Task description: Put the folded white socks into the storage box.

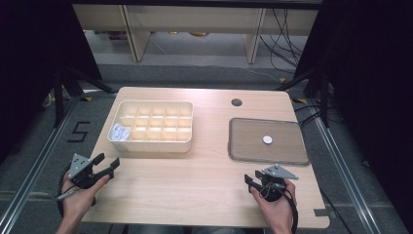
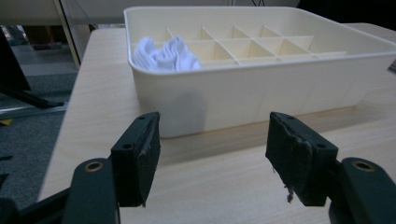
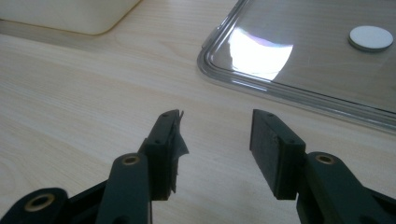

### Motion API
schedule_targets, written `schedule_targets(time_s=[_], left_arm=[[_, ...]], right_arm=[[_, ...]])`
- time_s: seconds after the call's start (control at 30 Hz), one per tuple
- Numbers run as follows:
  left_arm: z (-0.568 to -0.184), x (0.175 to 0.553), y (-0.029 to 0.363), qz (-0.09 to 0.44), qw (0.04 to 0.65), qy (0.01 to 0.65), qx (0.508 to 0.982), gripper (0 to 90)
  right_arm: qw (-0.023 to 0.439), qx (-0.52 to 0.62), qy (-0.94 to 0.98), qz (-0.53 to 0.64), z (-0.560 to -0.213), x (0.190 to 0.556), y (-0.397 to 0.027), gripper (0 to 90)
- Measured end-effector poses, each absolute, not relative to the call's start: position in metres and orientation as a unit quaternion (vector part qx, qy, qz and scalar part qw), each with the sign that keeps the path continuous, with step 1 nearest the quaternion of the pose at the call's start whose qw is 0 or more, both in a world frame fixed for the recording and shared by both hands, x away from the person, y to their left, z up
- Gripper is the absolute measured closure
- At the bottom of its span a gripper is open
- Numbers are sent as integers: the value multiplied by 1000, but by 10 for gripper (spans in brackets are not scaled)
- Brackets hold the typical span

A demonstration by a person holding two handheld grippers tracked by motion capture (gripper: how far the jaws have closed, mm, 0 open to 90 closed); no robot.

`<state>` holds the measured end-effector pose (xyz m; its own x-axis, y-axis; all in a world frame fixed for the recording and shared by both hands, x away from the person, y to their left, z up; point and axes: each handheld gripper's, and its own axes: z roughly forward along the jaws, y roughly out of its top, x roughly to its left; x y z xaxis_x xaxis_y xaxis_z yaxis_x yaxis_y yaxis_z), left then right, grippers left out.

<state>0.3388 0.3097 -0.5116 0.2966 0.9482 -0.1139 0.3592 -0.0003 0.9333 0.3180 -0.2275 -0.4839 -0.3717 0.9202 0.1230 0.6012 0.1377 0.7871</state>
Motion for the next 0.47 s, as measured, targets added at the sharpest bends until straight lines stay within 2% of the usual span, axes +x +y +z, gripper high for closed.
schedule_targets(time_s=[0.03,0.47], left_arm=[[-516,338,308,303,483,510,644,345],[-525,337,300,328,502,498,627,342]], right_arm=[[190,527,723,404,-486,317,-227,534],[217,520,710,422,-500,316,-226,519]])
